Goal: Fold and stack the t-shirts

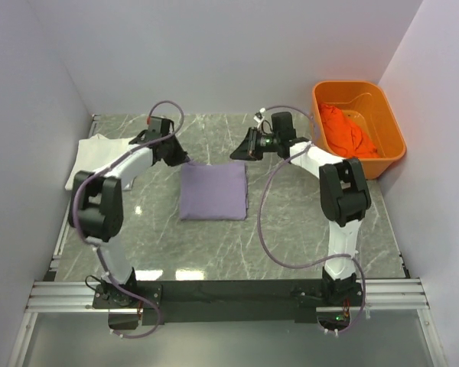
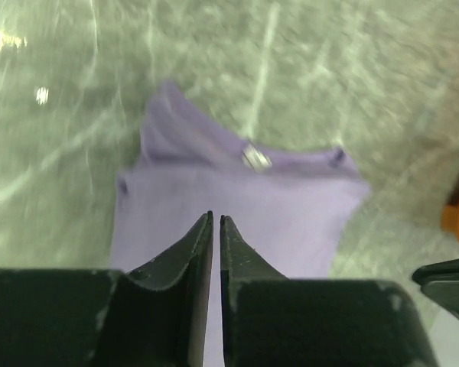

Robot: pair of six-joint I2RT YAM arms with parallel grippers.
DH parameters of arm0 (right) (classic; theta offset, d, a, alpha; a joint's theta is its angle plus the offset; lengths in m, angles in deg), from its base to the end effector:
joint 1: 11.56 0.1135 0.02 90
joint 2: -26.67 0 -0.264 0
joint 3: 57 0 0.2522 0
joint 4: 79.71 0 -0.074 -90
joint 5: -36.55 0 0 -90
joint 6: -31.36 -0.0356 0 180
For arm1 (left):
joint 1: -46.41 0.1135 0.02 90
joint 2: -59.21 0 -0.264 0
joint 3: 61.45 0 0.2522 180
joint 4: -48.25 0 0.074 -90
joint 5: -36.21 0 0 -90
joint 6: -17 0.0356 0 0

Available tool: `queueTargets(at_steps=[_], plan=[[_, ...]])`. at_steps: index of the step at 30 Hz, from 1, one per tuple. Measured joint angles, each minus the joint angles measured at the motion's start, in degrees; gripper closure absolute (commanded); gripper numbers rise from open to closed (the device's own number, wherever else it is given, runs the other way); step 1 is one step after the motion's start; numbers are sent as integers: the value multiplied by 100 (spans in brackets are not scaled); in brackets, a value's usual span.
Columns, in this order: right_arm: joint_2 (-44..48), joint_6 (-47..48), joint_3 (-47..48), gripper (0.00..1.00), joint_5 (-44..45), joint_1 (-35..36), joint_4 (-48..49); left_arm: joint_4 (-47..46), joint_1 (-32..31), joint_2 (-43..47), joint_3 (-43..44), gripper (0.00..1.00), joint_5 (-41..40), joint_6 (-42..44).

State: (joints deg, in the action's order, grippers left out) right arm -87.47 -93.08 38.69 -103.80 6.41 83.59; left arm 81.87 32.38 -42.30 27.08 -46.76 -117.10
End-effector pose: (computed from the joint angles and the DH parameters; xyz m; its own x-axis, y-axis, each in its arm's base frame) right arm 0.4161 0.1638 0.2189 -0.9017 0.0869 -0.4236 -0.3465 0.4408 0.8280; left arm 0.3808 -0.0996 0.2361 -0.7304 -0.5294 -0.4315 -0.2592 0.7994 -0.5420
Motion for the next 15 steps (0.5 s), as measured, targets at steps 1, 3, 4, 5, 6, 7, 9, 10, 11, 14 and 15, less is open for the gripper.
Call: queueTargets(at_steps=[1,3,4,5,6,7,9,10,11,14,15], plan=[[-162,-173,76,82,59,-35,221,-11,28,-240,153,86,31,11],[-501,-450,138,82,175,-109,584,-57,76,-682,356,86,74,35],[-719,-595,144,82,245,-153,756,-55,101,-905,435,86,98,46],[-918,-717,144,82,304,-190,866,-57,127,-1108,503,86,133,55],[-1130,-844,144,82,361,-229,942,-57,146,-1309,549,85,168,55],[-1320,-944,142,82,422,-264,1005,-55,166,-1469,590,85,205,55],[-1613,-1080,118,82,514,-321,1051,-120,205,-1722,656,84,389,20],[-1722,-1174,98,82,501,-354,1078,-131,227,-1738,721,83,450,22],[-1755,-1250,94,82,413,-380,1128,-160,236,-1738,741,83,455,35],[-1628,-1128,94,80,568,-411,1095,-136,254,-1716,745,80,422,57],[-1558,-1043,96,76,651,-411,1027,-111,258,-1685,745,78,402,72]])
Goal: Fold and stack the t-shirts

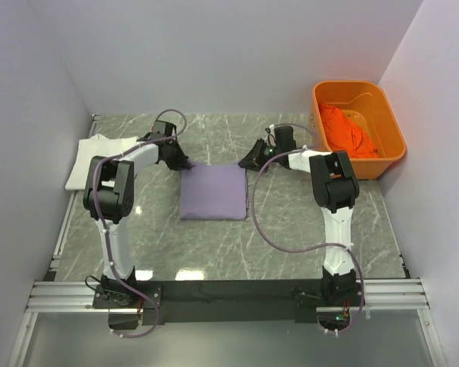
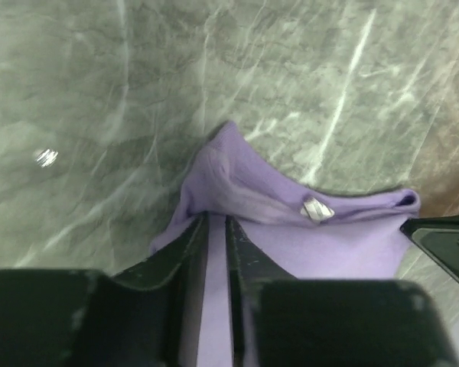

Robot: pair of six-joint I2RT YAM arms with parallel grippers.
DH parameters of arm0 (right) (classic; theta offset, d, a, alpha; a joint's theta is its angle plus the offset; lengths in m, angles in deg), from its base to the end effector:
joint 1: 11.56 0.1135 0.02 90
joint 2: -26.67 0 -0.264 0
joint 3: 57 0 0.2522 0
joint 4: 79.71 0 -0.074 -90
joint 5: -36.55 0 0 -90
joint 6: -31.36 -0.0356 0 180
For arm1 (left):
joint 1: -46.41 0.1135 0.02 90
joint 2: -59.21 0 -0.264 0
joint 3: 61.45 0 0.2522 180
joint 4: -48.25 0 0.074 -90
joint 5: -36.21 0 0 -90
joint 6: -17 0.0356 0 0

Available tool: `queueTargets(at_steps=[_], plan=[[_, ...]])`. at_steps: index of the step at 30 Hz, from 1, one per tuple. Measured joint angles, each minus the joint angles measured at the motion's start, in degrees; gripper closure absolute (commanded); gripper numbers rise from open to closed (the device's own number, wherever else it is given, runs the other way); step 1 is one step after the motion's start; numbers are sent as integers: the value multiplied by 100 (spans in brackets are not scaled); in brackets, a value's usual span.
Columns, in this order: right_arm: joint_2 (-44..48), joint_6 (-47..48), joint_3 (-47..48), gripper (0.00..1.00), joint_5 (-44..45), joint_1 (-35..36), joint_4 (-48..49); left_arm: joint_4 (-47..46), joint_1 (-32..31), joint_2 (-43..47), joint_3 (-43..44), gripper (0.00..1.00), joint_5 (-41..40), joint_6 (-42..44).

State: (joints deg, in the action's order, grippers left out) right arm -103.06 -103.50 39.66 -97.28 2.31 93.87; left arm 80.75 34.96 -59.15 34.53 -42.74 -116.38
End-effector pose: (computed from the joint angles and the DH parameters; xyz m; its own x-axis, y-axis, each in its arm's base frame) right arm 0.4572 0.1383 0.1155 -0.9256 0.2956 -0.2364 -0.0549 0.5132 0.8565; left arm 0.4311 -0.0943 0.1607 -0.7907 -0.5276 -0.3105 -0.3305 0.7948 -0.5091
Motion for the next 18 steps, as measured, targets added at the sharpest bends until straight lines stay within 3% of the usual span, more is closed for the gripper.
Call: queueTargets(at_steps=[2,3,4,8,11,18], plan=[[192,219,0,69,164,9,-254,116,13,195,-11,70,-79,52],[348,369,0,61,280,33,-422,170,24,350,-42,63,-133,83],[509,518,0,56,380,46,-603,240,48,632,-107,50,-223,114],[1377,1394,205,34,901,286,-1484,350,144,1926,-481,17,-616,267],[1888,2114,463,28,1410,813,-2017,323,254,3126,-870,4,-966,341],[2334,3436,514,25,2618,2903,-2817,321,640,5156,-2170,1,-1764,444]])
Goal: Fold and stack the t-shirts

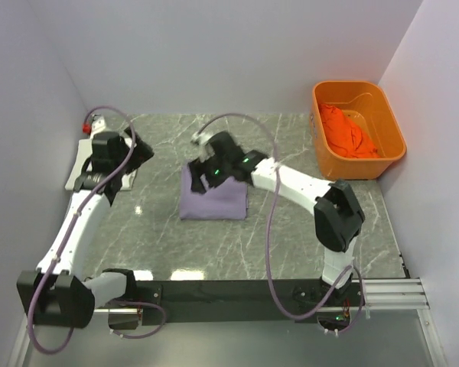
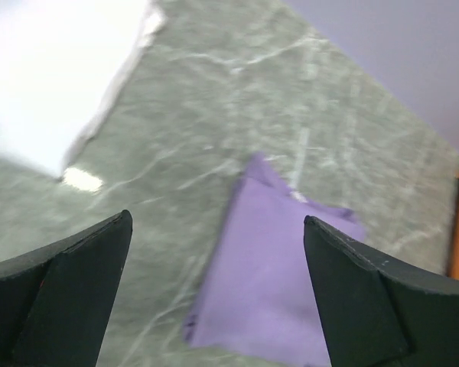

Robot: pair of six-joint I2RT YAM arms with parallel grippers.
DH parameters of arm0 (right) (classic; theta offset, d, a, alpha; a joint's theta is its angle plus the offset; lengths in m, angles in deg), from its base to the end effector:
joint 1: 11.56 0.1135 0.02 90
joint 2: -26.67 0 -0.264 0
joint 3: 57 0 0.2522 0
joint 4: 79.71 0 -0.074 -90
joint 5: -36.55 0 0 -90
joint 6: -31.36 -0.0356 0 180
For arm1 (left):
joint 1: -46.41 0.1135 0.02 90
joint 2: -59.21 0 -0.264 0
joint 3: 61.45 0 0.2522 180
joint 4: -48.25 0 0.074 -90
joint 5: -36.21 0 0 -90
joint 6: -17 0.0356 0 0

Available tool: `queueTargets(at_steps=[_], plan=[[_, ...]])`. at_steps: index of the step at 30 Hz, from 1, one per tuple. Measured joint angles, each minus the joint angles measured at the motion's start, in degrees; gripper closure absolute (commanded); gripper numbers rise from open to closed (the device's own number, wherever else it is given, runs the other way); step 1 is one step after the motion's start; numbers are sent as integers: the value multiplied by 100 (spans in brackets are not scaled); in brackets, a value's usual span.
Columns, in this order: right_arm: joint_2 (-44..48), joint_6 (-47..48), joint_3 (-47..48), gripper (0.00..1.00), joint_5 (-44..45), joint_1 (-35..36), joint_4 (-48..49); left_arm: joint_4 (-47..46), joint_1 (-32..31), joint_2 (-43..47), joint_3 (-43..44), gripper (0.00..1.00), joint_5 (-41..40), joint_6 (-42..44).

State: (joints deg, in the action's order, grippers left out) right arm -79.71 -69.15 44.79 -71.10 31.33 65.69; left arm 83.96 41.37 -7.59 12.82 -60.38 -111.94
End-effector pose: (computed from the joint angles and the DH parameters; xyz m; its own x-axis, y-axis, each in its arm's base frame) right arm 0.3073 0.3002 0.2784 -0.6049 -0.3247 -0.7271 -0.7225 0.6077 0.3298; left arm 0.2618 -0.0190 0.3372 -0.3582 -0.5952 -0.7194 -0.3067 0.8027 -0.5115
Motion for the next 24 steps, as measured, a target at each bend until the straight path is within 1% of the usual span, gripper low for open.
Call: queueTargets(at_steps=[4,7,14,20,24], plan=[[-203,461,39,26,656,962,-321,146,181,573,-745,1,-280,94],[-634,684,345,26,1038,1414,-496,367,240,857,-1019,1,-459,177],[-1665,1047,1119,27,1596,1733,-756,442,293,1325,-1493,1,-686,229],[-2118,1320,1340,29,2017,1906,-890,507,417,1307,-1530,0,-697,225],[-2428,1471,1604,32,2450,2083,-951,514,463,1244,-1530,0,-680,208]])
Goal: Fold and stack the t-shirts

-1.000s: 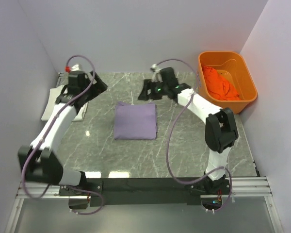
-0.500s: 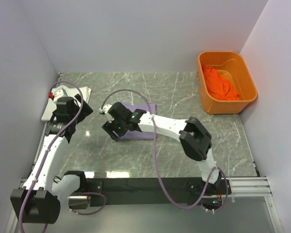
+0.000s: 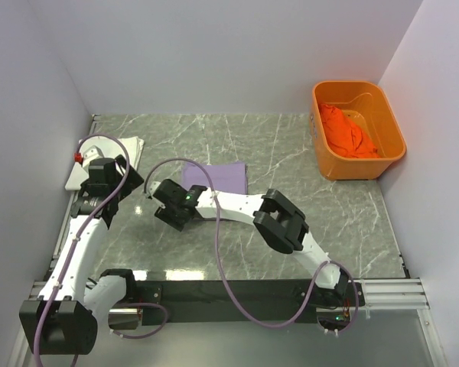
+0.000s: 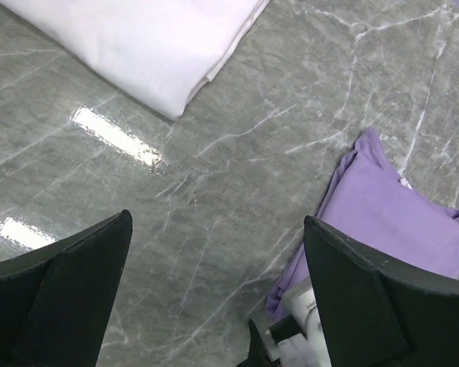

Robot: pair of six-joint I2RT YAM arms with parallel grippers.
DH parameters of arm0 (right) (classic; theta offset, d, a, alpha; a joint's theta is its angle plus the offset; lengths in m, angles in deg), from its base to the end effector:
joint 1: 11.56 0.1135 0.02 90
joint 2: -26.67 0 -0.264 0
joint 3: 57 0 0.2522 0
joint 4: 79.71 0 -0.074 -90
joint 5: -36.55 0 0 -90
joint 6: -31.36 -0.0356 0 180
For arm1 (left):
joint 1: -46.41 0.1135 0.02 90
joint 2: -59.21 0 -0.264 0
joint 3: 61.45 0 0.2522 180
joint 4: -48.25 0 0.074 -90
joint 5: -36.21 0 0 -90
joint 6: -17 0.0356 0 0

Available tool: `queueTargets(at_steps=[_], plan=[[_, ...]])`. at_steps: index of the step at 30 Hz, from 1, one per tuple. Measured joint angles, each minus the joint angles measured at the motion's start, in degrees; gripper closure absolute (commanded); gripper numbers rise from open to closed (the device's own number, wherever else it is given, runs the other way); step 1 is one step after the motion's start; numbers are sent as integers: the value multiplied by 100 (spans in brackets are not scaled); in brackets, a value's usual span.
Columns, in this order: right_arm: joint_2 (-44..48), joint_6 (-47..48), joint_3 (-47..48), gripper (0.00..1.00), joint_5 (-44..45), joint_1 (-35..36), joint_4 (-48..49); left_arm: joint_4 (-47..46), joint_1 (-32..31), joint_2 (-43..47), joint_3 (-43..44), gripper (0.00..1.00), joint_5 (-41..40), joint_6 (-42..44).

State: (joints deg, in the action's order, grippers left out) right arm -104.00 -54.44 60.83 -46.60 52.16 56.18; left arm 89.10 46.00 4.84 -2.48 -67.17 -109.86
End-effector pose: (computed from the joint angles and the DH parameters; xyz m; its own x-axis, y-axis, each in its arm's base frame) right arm 0.2241 0.4443 0.1660 -0.3070 -0.7860 -0.5366 -0.8863 0.4415 -0.1396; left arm 0.2053 0.0068 0.2841 -0.3653 -0.5810 -0.7273 -0.4984 0.7820 -0.3743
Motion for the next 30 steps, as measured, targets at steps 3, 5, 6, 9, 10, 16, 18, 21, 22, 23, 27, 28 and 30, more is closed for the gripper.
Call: queueTargets(at_steps=[3,5,6,9,10,16,18,21,22,23,27,28,30], plan=[[-109,57,160,38,328,109,20,22,0,-59,0,1,0,-22],[-155,70,205,49,527,140,13,20,24,-76,0,1,-2,-26],[-175,72,208,53,629,151,24,17,28,-76,0,1,-2,-28],[-184,92,184,71,813,157,39,13,33,-92,0,1,2,-33],[-184,101,155,79,861,146,68,7,33,-111,0,1,13,-35],[116,0,-409,100,763,-4,527,-76,31,-295,-61,1,179,-50],[341,-57,-739,100,629,-105,660,-114,33,-358,-98,1,273,-74],[699,-195,-1154,100,367,-328,697,-216,31,-468,-157,1,509,-157],[828,-267,-1279,100,258,-413,756,-282,33,-514,-195,1,619,-197],[968,-341,-1421,100,153,-498,817,-323,33,-553,-229,1,734,-240],[1537,-636,-1867,100,-269,-791,1080,-699,33,-870,-466,1,1462,-595],[1668,-702,-1939,100,-352,-861,1156,-739,33,-918,-483,1,1545,-629],[1845,-831,-2026,100,-575,-966,1322,-1012,28,-1161,-579,1,1926,-857]])
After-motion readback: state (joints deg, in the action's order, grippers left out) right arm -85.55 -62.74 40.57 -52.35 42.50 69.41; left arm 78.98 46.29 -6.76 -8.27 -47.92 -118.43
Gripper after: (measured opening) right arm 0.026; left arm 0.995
